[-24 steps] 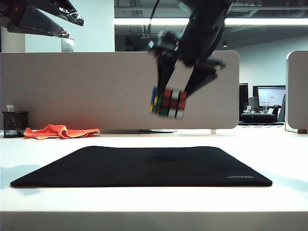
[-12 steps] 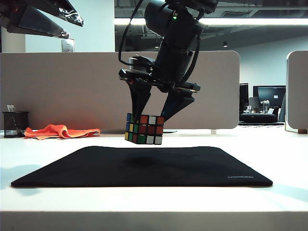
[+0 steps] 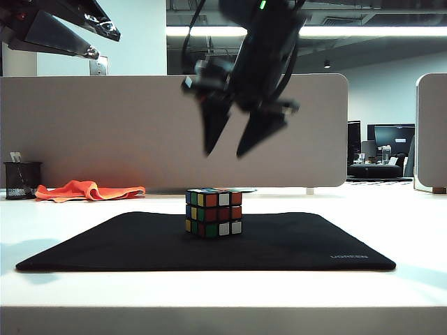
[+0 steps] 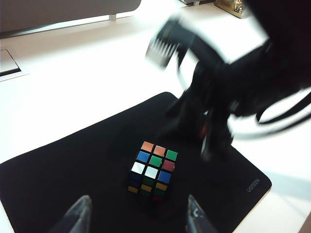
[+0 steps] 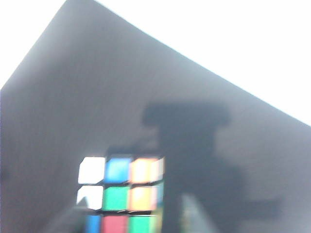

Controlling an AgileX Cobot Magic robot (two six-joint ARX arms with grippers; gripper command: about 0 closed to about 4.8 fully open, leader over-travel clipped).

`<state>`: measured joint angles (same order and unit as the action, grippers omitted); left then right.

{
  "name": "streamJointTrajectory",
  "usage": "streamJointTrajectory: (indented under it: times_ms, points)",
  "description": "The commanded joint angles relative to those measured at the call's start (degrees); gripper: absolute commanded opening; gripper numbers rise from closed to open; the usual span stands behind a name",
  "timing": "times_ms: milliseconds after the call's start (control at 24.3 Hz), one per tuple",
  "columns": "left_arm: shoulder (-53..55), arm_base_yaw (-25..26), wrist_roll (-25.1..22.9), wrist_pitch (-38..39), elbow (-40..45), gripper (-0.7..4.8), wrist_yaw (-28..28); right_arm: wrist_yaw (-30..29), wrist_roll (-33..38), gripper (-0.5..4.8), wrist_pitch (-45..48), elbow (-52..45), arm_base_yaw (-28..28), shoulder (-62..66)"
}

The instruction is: Pick up the cube on the right side of the mouse pad, then place it in the center of the mouse pad.

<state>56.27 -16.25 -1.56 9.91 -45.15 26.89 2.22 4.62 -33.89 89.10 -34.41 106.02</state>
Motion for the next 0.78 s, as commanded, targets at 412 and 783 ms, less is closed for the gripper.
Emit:
streamJointTrajectory:
  times_ms: [412, 783]
  points:
    - [-0.2, 0.1, -1.4, -0.5, -0.5, 1.19, -1.4, 5.8, -2.3, -0.02, -2.6, 0.4, 10.2, -19.5]
    - [-3.0, 0.1, -1.5, 2.0, -0.5, -0.06, -7.6, 5.8, -2.4, -0.04, -3.6, 0.1, 18.0, -27.2]
